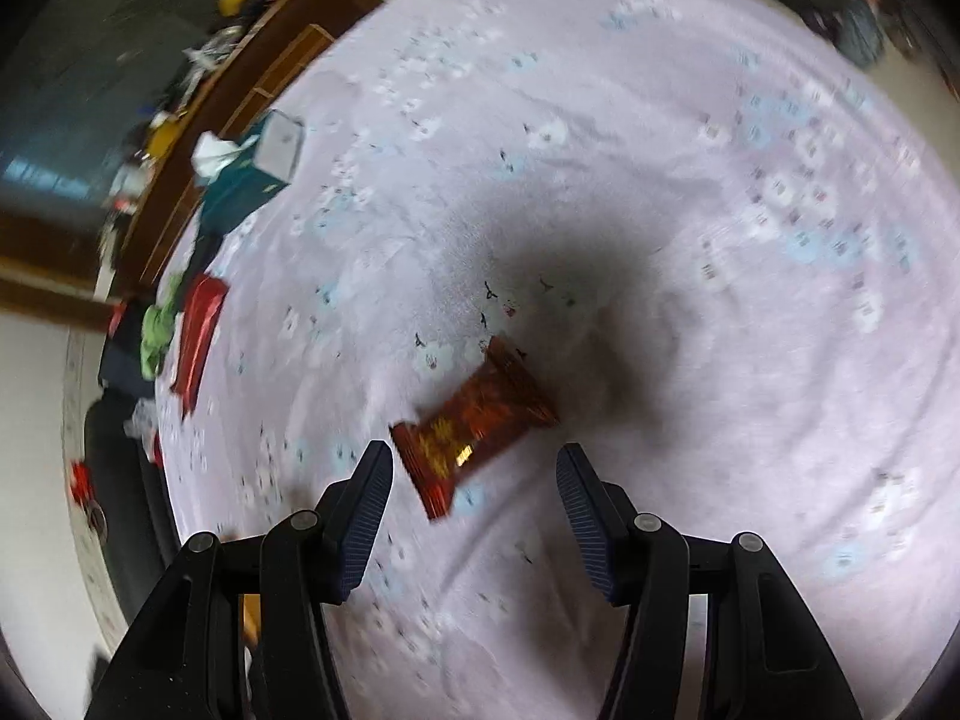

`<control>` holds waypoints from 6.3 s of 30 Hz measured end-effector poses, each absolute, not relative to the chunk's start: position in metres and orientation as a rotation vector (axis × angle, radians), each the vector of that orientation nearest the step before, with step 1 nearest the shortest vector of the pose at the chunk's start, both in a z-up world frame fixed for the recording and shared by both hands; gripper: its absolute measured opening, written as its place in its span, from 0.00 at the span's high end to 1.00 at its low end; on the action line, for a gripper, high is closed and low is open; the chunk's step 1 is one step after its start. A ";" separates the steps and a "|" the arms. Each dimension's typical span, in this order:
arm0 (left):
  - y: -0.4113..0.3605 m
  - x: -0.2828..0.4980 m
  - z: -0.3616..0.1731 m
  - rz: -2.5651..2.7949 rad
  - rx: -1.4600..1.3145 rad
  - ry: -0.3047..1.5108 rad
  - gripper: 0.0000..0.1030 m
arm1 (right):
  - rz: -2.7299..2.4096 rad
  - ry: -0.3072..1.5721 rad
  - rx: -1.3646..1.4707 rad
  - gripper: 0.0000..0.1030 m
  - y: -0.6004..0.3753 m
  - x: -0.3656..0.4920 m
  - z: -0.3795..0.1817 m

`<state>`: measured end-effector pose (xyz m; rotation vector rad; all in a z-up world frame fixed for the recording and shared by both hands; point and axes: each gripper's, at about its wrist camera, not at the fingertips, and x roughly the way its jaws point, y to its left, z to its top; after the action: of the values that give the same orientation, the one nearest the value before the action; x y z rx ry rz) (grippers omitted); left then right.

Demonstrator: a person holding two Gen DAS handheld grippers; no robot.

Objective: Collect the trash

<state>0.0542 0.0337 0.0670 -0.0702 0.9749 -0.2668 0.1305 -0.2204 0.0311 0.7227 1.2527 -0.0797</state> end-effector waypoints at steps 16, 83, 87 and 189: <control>0.045 0.024 0.073 -0.262 -0.087 0.962 0.51 | -0.110 1.277 0.408 0.65 -0.183 0.147 0.018; -0.246 -0.067 0.131 -0.520 0.200 0.778 0.50 | -0.285 0.871 0.107 0.65 -0.380 -0.131 0.122; -0.256 -0.067 0.132 -0.540 0.209 0.774 0.50 | -0.301 0.867 0.125 0.65 -0.391 -0.136 0.122; -0.327 -0.092 0.161 -0.781 0.382 0.617 0.08 | -0.721 0.798 0.273 0.18 -0.451 -0.221 0.164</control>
<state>-0.0917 -0.3273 0.1608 0.3816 0.6171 -0.7807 -0.2206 -0.4509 0.1636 0.2734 0.7983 -0.7209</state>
